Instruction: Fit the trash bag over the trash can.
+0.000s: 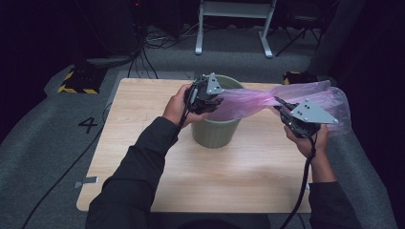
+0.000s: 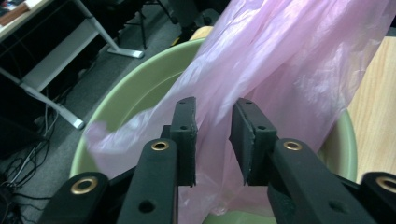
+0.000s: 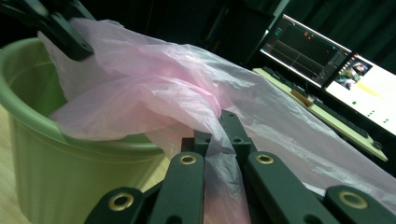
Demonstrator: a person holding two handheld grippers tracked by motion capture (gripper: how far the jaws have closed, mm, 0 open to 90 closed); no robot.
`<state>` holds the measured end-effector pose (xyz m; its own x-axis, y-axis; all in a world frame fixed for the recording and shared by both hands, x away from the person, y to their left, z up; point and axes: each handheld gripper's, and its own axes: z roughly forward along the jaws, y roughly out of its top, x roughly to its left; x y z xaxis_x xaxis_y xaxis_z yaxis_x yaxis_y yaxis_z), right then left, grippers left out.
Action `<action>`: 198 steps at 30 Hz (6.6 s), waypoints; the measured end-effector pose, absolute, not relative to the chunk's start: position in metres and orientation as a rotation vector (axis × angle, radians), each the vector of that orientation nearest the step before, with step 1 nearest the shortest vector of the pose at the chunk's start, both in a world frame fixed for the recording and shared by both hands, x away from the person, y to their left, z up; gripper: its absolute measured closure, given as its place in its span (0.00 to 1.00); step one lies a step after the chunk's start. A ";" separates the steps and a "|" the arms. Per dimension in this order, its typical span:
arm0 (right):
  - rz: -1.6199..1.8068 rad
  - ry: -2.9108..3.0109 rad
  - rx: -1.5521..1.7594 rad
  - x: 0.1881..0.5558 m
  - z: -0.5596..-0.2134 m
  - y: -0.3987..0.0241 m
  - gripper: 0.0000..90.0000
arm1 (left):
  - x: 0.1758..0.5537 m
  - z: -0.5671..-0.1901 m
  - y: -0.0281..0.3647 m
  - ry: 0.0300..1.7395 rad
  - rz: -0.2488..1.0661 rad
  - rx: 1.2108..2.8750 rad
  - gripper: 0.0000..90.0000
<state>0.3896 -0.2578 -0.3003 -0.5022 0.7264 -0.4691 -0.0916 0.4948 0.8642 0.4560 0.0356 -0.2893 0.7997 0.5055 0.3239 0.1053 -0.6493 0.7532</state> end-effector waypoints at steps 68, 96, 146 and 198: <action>1.121 1.997 0.481 0.394 -0.307 -0.189 0.45 | 0.446 -0.303 0.038 0.414 0.681 2.171 0.91; 1.238 2.020 0.731 0.370 -0.360 -0.265 0.26 | 0.459 -0.317 0.079 0.540 0.643 2.115 0.91; 1.440 1.990 0.388 0.332 -0.302 -0.223 0.84 | 0.397 -0.303 0.057 0.243 0.686 2.088 0.95; 1.579 2.136 0.531 0.363 -0.309 -0.203 1.00 | 0.374 -0.330 0.109 0.374 0.630 1.972 0.32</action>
<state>0.3628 -0.2030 -0.3086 -0.8346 0.5392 -0.1129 0.0504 0.2787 0.9591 0.3736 0.1089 -0.3300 0.8169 0.5095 0.2703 -0.0063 -0.4607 0.8875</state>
